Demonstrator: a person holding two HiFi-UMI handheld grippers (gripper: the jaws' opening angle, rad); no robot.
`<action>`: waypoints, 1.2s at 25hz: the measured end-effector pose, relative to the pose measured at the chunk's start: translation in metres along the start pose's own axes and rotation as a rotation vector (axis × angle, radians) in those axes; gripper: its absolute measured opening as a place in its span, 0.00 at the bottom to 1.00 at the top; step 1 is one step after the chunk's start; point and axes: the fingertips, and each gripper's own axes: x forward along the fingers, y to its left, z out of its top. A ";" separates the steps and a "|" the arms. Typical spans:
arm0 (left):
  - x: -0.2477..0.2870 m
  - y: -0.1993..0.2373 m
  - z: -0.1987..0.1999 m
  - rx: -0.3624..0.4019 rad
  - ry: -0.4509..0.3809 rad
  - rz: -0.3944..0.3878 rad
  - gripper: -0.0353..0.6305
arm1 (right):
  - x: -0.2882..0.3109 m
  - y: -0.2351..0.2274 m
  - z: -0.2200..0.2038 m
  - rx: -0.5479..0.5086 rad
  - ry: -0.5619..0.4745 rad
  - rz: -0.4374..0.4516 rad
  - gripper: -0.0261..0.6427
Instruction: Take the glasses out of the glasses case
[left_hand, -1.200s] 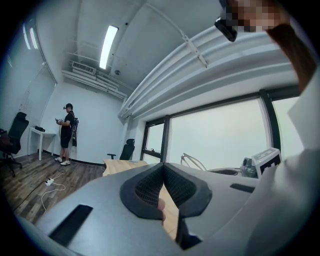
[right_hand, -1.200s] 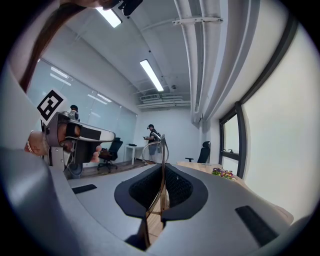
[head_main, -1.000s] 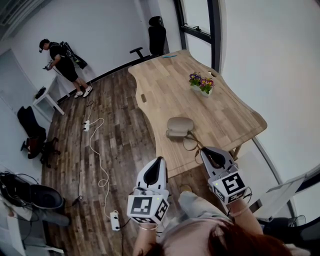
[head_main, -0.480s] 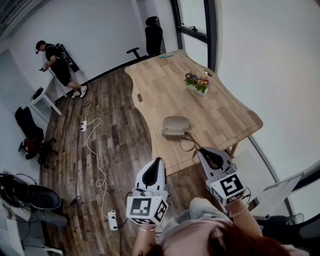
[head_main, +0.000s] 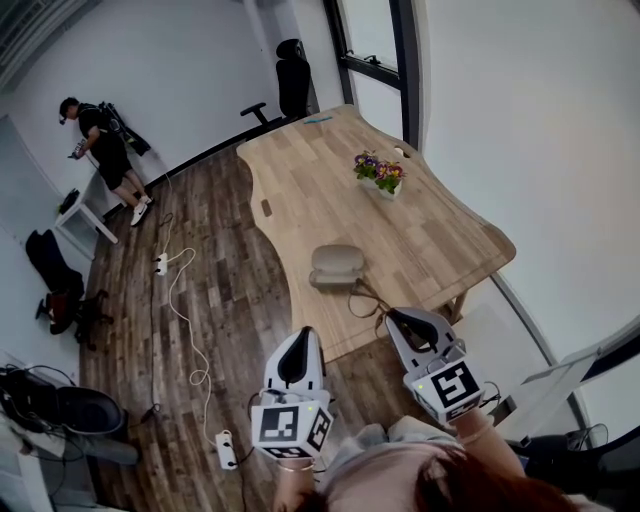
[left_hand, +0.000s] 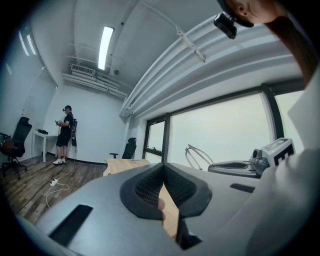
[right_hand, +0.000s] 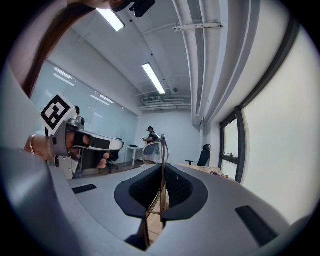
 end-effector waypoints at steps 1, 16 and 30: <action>0.000 -0.002 0.002 -0.001 0.002 0.001 0.06 | -0.002 -0.001 0.002 -0.003 0.002 0.001 0.06; 0.015 -0.027 0.006 -0.012 0.017 0.005 0.06 | -0.017 -0.025 0.005 -0.008 0.000 0.012 0.06; 0.044 -0.051 0.002 -0.006 0.029 0.024 0.06 | -0.019 -0.055 -0.002 -0.027 0.009 0.048 0.06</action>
